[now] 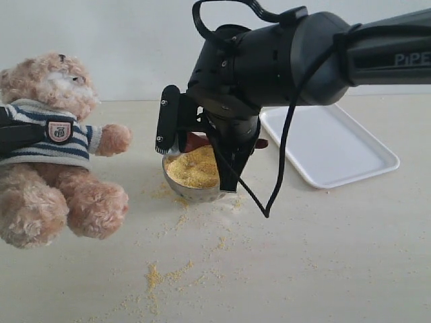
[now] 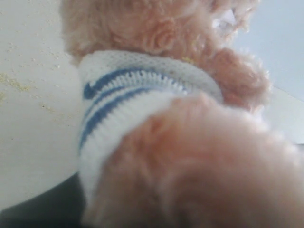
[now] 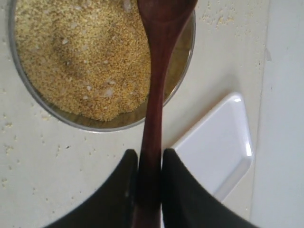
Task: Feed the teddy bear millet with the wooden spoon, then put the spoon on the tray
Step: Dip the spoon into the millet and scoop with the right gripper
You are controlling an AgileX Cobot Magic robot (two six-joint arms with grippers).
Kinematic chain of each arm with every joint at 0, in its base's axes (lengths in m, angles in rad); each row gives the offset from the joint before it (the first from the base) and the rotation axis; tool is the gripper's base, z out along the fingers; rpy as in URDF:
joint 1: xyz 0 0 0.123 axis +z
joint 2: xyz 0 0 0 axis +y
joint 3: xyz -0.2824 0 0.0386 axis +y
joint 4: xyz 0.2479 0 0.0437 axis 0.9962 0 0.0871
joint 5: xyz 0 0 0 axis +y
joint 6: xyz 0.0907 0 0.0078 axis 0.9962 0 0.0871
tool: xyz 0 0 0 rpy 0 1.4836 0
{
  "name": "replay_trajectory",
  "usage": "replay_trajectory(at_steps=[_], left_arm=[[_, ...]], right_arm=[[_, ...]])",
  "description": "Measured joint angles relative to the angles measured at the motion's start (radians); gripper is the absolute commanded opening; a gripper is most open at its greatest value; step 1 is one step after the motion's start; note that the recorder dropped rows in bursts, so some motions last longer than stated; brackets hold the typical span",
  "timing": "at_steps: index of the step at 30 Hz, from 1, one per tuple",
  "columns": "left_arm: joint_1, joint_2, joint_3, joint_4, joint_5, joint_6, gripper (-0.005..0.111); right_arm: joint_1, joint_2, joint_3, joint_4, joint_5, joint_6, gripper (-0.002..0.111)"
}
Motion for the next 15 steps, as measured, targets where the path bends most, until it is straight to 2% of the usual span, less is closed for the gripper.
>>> replay_trajectory(at_steps=[8, 15], left_arm=[[0.000, 0.000, 0.000, 0.000, 0.000, 0.000, 0.005], [0.000, 0.000, 0.000, 0.000, 0.000, 0.000, 0.005]], right_arm=[[-0.002, 0.038, -0.003, 0.006, 0.052, -0.015, 0.000], [-0.009, 0.048, -0.010, 0.078, 0.114, -0.112, 0.000]])
